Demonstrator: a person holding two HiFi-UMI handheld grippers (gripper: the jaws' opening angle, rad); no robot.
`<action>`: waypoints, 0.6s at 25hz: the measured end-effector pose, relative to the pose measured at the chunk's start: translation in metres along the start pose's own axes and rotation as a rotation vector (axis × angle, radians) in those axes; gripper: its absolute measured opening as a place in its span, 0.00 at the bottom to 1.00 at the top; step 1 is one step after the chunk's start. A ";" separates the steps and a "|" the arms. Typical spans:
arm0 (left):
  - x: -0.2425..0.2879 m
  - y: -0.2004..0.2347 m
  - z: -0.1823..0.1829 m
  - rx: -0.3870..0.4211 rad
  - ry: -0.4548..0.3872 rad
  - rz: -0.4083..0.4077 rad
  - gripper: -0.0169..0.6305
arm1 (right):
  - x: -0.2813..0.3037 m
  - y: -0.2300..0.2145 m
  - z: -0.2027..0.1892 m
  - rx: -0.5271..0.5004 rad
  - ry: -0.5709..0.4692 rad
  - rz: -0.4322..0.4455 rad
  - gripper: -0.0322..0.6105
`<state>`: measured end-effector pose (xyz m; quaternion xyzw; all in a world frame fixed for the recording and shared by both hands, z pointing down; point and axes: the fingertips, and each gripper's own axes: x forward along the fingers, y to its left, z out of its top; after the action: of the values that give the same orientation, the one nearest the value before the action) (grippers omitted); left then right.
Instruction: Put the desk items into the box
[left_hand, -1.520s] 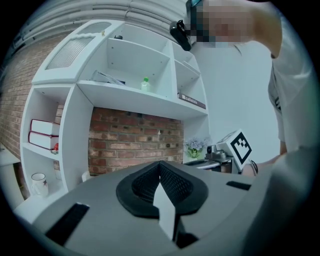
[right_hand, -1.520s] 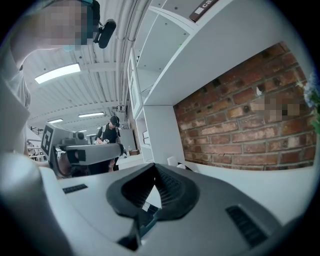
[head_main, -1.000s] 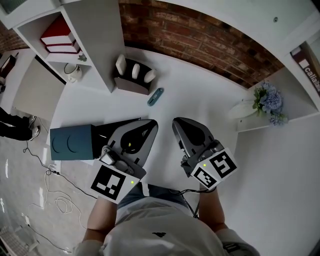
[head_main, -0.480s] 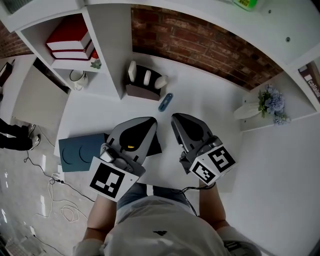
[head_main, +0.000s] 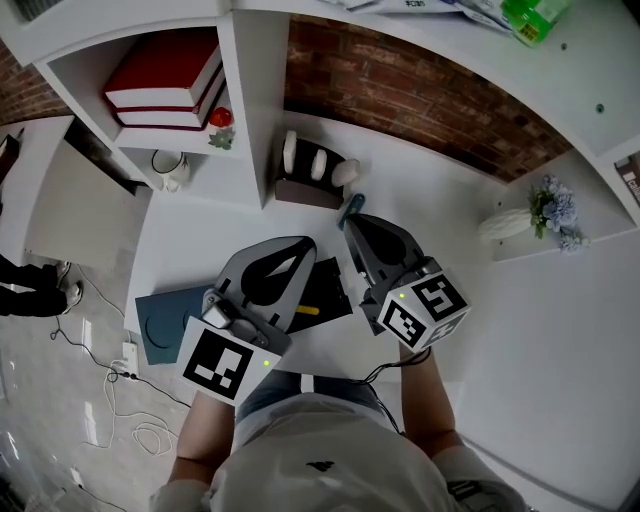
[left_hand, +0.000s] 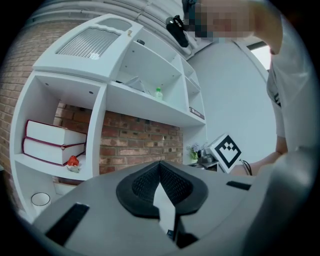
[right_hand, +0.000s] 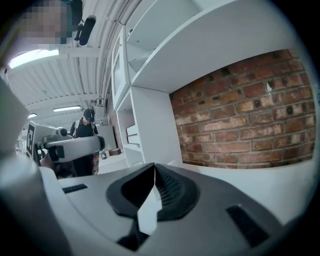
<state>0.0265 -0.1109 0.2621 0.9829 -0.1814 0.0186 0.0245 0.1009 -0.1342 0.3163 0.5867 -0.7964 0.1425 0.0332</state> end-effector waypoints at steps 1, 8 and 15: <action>-0.002 0.004 -0.001 -0.001 0.000 -0.005 0.05 | 0.006 -0.002 -0.001 0.002 0.006 -0.014 0.07; -0.008 0.031 -0.010 -0.005 0.005 -0.042 0.05 | 0.044 -0.017 -0.013 0.021 0.054 -0.095 0.07; -0.013 0.051 -0.015 -0.014 0.005 -0.058 0.05 | 0.079 -0.035 -0.031 0.050 0.111 -0.160 0.08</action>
<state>-0.0048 -0.1531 0.2790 0.9875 -0.1529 0.0188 0.0324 0.1059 -0.2086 0.3701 0.6403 -0.7401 0.1918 0.0740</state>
